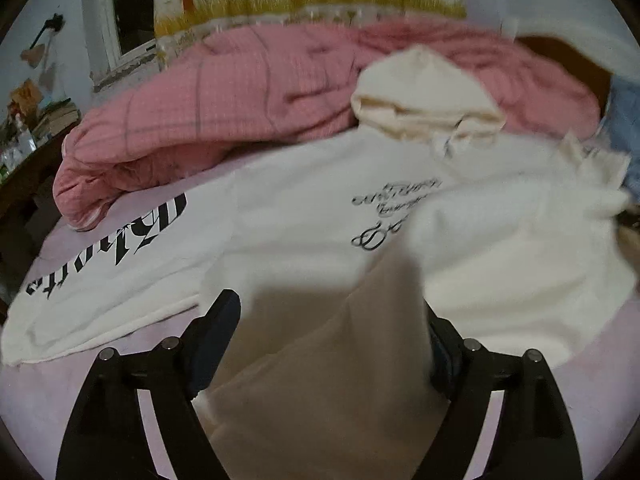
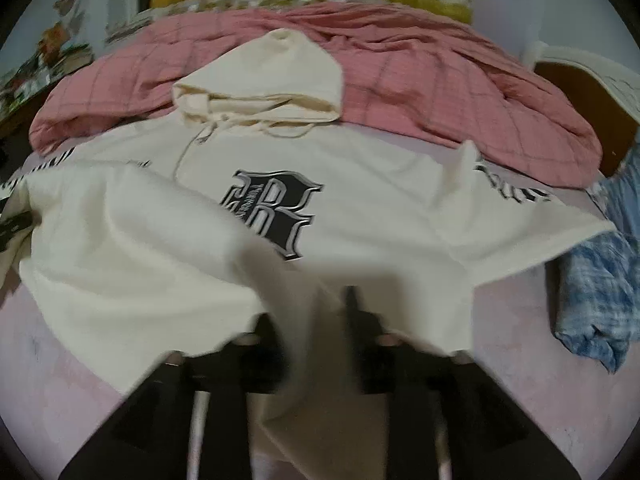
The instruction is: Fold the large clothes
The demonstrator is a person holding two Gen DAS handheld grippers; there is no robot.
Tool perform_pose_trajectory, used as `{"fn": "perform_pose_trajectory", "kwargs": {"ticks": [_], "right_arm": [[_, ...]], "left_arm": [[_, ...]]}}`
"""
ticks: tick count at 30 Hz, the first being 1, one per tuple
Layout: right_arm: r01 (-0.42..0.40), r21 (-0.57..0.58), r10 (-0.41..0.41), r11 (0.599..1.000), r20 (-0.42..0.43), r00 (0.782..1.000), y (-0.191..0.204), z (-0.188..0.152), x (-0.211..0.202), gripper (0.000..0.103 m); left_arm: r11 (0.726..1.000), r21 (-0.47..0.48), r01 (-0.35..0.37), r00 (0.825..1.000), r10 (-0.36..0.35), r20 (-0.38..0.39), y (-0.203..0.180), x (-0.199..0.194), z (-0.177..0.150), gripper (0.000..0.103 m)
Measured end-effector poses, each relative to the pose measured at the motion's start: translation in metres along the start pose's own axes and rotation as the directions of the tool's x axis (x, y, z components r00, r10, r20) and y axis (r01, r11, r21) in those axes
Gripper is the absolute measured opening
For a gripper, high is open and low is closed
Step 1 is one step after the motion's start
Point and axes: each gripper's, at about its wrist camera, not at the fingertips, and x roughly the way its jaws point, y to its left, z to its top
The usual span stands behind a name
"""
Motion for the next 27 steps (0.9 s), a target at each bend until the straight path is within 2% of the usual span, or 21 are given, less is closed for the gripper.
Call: {"fn": "perform_pose_trajectory", "kwargs": {"ticks": [1,3,8,11,13,15,16,17,18,19,21,22,23,24,26,27], "right_arm": [[0.018,0.009,-0.018,1.000,0.017,1.000,-0.003,0.000,-0.006,0.065],[0.031,0.029,-0.032,0.999,0.051,0.998,-0.014,-0.001,-0.020,0.065],[0.004,0.047,-0.005,0.999,0.034,0.999,-0.034,-0.013,-0.045,0.065],[-0.064,-0.024,0.065,0.998,0.033,0.997,-0.032,-0.032,-0.057,0.066],[-0.082,-0.105,0.082,0.991,-0.008,0.997,-0.023,-0.038,-0.054,0.069],[-0.042,-0.197,0.030,0.979,-0.066,0.997,-0.012,-0.043,-0.043,0.069],[0.019,-0.219,-0.031,0.975,-0.051,0.998,-0.010,-0.043,-0.037,0.069],[0.045,-0.211,-0.055,0.976,-0.041,0.998,-0.010,-0.043,-0.033,0.069],[0.087,-0.160,-0.093,0.983,-0.034,0.995,-0.016,-0.038,-0.027,0.069],[0.110,-0.112,-0.113,0.988,-0.028,0.993,-0.023,-0.033,-0.024,0.069],[0.153,0.034,-0.153,0.988,0.011,0.988,-0.045,-0.021,-0.023,0.069],[0.154,0.064,-0.155,0.986,0.017,0.988,-0.051,-0.017,-0.022,0.069],[0.182,0.095,-0.184,0.979,0.015,0.983,-0.060,-0.012,-0.018,0.069],[0.210,0.098,-0.211,0.973,0.008,0.977,-0.063,-0.010,-0.016,0.069],[0.309,0.079,-0.309,0.948,-0.020,0.951,-0.070,-0.008,-0.006,0.069],[0.328,0.079,-0.327,0.941,-0.024,0.945,-0.072,-0.009,-0.004,0.069]], "left_arm": [[1.000,-0.011,0.006,1.000,-0.006,0.009,0.004,-0.009,0.000,0.082],[1.000,-0.020,0.009,1.000,-0.008,0.016,0.007,-0.024,-0.003,0.085],[0.999,0.034,0.033,0.998,-0.035,0.043,-0.007,-0.052,-0.017,0.095],[0.999,0.034,-0.041,0.998,0.039,0.057,-0.011,-0.048,-0.023,0.100],[0.999,0.040,-0.028,1.000,0.027,0.010,-0.014,-0.036,-0.025,0.100],[0.995,0.073,-0.066,0.997,0.068,-0.022,-0.017,-0.025,-0.028,0.100],[0.988,0.098,-0.120,0.992,0.122,-0.020,-0.019,-0.019,-0.028,0.100],[0.978,0.104,-0.181,0.983,0.182,-0.006,-0.017,-0.014,-0.029,0.100],[0.968,0.090,-0.235,0.972,0.235,0.017,-0.013,-0.012,-0.027,0.100],[0.959,0.048,-0.281,0.958,0.277,0.072,-0.006,-0.012,-0.023,0.100],[0.947,-0.018,-0.320,0.938,0.320,0.131,0.009,-0.012,-0.014,0.099],[0.932,-0.042,-0.360,0.926,0.362,0.109,0.019,-0.005,-0.006,0.092],[0.928,-0.060,-0.368,0.924,0.372,0.091,0.027,0.001,-0.002,0.088],[0.931,-0.078,-0.356,0.931,0.360,0.062,0.037,0.011,0.004,0.085],[0.920,-0.091,-0.382,0.924,0.383,-0.007,0.050,0.029,0.008,0.080],[0.922,-0.107,-0.373,0.927,0.374,-0.013,0.056,0.033,0.007,0.078]]}}
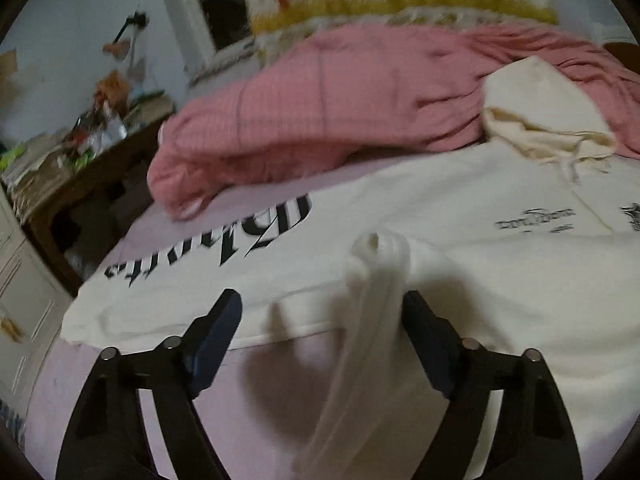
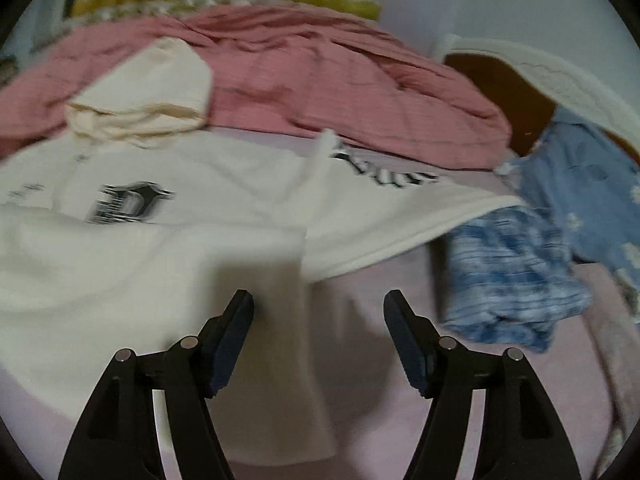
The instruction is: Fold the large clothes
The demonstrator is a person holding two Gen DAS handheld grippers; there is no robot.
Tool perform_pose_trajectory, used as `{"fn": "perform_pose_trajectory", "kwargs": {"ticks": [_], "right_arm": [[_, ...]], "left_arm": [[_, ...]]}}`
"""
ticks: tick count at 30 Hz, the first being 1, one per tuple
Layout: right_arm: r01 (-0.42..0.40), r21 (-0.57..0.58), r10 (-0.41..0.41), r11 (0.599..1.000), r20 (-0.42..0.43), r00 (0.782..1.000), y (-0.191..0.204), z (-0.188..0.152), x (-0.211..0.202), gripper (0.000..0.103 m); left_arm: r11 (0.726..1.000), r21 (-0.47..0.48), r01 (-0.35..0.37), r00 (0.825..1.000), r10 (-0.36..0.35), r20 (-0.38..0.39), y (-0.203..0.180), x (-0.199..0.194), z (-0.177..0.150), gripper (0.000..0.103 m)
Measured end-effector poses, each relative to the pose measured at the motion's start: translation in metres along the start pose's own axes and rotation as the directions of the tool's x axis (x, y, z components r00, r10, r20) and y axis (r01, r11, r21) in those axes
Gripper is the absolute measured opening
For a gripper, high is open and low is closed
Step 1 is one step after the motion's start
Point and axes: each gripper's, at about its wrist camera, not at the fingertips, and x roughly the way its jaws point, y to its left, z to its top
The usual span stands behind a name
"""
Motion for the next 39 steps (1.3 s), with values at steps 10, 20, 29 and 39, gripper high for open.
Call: {"fn": "perform_pose_trajectory", "kwargs": {"ticks": [10,20,29,39], "right_arm": [[-0.566,0.090,0.554,0.820,0.126,0.823,0.010,0.014,-0.040,0.047],[-0.349,0.228,0.375,0.909,-0.083,0.923,0.010,-0.008,0.051,0.000],[-0.295,0.230,0.312,0.927,-0.041,0.949,0.003,-0.011,0.046,0.000],[-0.429,0.138,0.422,0.893,0.079,0.903,0.041,-0.002,-0.034,0.057]], "left_arm": [[0.897,-0.047,0.440,0.893,-0.432,0.126,-0.001,-0.053,-0.008,0.065],[0.938,-0.303,0.167,0.967,-0.216,-0.137,0.022,0.028,-0.026,0.005],[0.941,-0.267,0.207,0.978,-0.207,0.026,0.042,-0.026,-0.024,0.000],[0.881,-0.086,0.465,0.885,-0.459,0.080,-0.022,-0.085,-0.009,0.030]]}}
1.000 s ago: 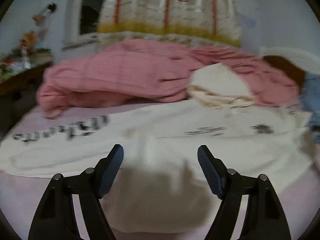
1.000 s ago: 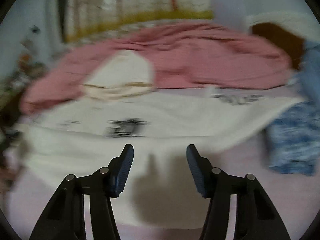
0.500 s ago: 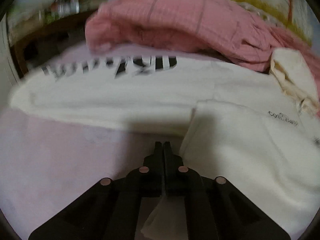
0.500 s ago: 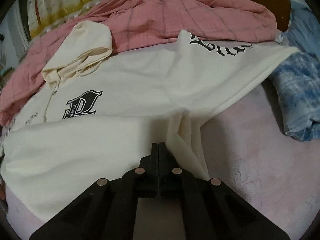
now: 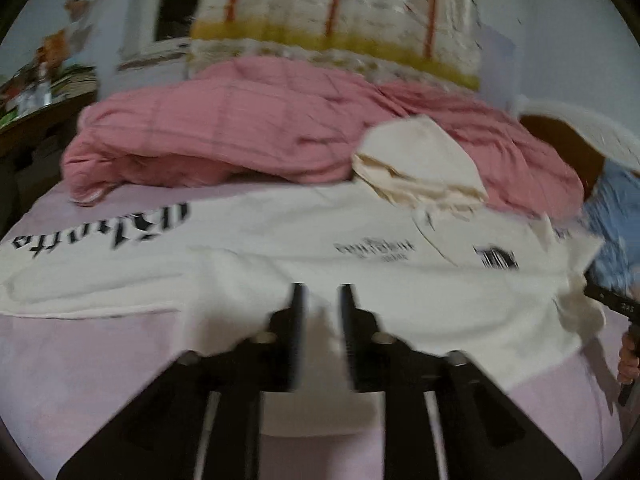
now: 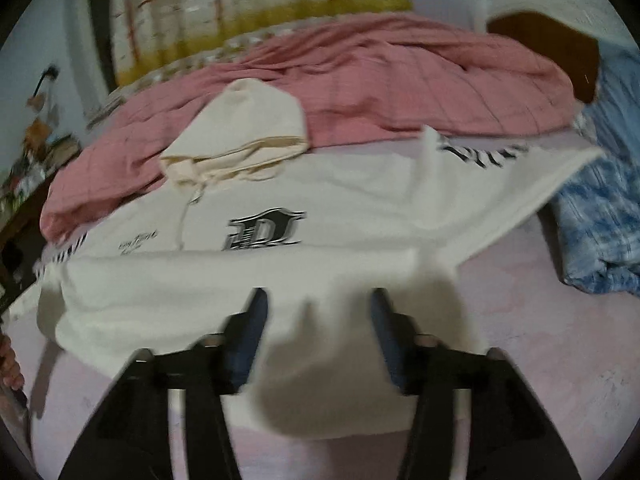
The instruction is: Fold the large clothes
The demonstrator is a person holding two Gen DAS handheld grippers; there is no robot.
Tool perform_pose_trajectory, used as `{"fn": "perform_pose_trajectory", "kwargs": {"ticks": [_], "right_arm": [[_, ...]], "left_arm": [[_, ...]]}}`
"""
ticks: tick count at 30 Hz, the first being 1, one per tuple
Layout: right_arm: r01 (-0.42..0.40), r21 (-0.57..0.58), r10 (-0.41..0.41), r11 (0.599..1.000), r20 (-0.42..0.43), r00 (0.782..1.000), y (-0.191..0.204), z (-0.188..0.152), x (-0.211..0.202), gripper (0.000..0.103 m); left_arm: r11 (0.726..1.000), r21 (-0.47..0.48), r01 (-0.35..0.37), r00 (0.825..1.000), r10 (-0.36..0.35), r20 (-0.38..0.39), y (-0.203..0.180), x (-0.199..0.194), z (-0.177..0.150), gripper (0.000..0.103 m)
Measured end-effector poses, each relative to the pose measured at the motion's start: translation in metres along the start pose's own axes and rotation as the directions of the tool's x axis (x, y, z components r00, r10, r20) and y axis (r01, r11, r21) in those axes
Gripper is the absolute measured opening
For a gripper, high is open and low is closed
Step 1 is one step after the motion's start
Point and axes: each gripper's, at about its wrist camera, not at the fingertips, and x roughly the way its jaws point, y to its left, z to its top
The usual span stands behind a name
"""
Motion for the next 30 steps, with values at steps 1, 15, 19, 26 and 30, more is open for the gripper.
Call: {"fn": "perform_pose_trajectory", "kwargs": {"ticks": [1,15,19,26,30], "right_arm": [[-0.004,-0.027,0.003,1.000,-0.013,1.000,0.009,-0.003,0.003,0.057],[0.083,-0.119,-0.100,0.989,-0.143,0.985,0.035,-0.042,0.046,0.069],[0.081,-0.128,-0.099,0.988,-0.146,0.984,0.036,-0.046,0.040,0.070],[0.078,-0.119,-0.088,0.990,-0.082,0.993,0.037,-0.041,0.023,0.071],[0.036,-0.140,-0.052,0.990,-0.112,0.992,0.039,-0.032,0.028,0.072]], "left_arm": [[1.000,0.002,-0.001,1.000,0.001,-0.031,-0.003,0.006,-0.002,0.039],[0.982,0.097,-0.163,0.959,0.181,-0.218,-0.018,0.048,-0.044,0.057],[0.984,0.094,-0.152,0.962,0.169,-0.216,-0.011,0.048,-0.045,0.057],[0.992,0.116,-0.042,0.990,0.057,-0.127,-0.036,0.019,-0.020,0.057],[0.997,0.022,0.070,0.939,-0.058,-0.338,-0.051,0.062,-0.001,0.057]]}}
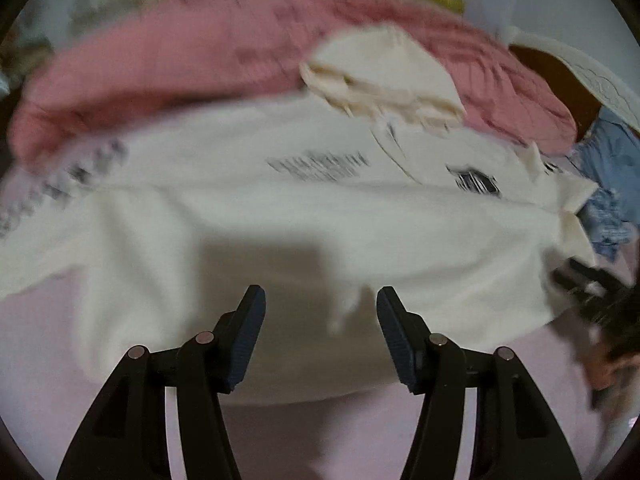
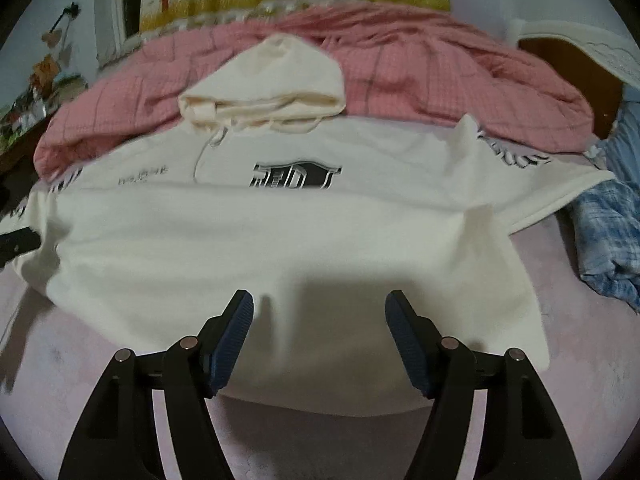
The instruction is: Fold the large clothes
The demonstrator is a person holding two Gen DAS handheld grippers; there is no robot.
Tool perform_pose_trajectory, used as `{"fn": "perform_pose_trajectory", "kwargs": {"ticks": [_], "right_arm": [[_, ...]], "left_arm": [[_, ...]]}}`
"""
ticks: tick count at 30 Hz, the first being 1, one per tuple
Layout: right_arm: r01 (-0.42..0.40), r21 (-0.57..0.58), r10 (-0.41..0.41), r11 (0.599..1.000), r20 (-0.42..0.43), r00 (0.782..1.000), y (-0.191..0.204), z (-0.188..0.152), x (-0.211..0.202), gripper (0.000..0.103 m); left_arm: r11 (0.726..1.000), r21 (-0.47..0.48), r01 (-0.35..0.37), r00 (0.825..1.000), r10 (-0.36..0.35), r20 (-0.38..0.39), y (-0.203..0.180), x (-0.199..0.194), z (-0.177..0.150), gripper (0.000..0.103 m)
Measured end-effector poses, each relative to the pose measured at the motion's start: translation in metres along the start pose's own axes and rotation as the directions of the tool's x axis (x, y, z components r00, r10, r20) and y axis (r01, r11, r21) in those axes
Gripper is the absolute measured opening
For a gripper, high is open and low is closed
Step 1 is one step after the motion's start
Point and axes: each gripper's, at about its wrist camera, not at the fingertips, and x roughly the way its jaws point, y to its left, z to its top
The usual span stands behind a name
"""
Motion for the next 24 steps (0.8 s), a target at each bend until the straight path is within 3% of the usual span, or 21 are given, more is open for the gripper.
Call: {"fn": "perform_pose_trajectory", "kwargs": {"ticks": [2,3,6,10,12,16,18,21,24], "right_arm": [[0.009,0.000,-0.009,1.000,-0.082,0.997,-0.002,-0.005,0.019,0.073],[0.000,0.010,0.001,1.000,-0.068,0.998,-0.004,-0.005,0.020,0.073],[-0.011,0.028,0.013,1.000,-0.067,0.998,-0.009,-0.003,0.020,0.075],[-0.006,0.014,0.007,1.000,-0.068,0.998,-0.008,0.000,0.025,0.080],[0.006,0.013,-0.005,1.000,-0.070,0.998,-0.009,0.004,0.030,0.082],[0.008,0.033,-0.006,0.999,-0.055,0.998,-0.012,0.006,0.028,0.082],[0.059,0.058,-0.057,0.997,-0.035,0.998,-0.016,0.008,0.023,0.082],[0.105,0.089,-0.106,0.991,0.010,0.994,-0.022,0.012,0.011,0.082],[0.131,0.085,-0.131,0.988,0.005,0.991,-0.026,0.013,0.008,0.086]], "left_arm": [[0.999,0.012,-0.029,0.998,0.030,-0.049,-0.008,0.024,0.007,0.056],[0.998,0.024,-0.056,0.997,0.057,-0.047,-0.012,0.035,0.010,0.057],[0.993,0.022,-0.117,0.993,0.117,0.022,-0.017,0.051,0.019,0.059],[0.983,-0.012,-0.181,0.982,0.181,0.054,-0.017,0.066,0.029,0.060],[0.986,-0.049,-0.159,0.983,0.162,0.085,-0.015,0.060,0.024,0.055],[0.991,0.051,-0.122,0.979,0.111,0.174,-0.038,0.027,0.009,0.053],[0.994,0.077,-0.081,0.978,0.065,0.196,-0.055,0.008,0.004,0.053],[0.997,0.081,-0.001,0.984,-0.013,0.178,-0.076,-0.003,-0.006,0.055],[0.996,0.084,-0.035,0.992,0.025,0.125,-0.086,0.019,-0.009,0.055]]}}
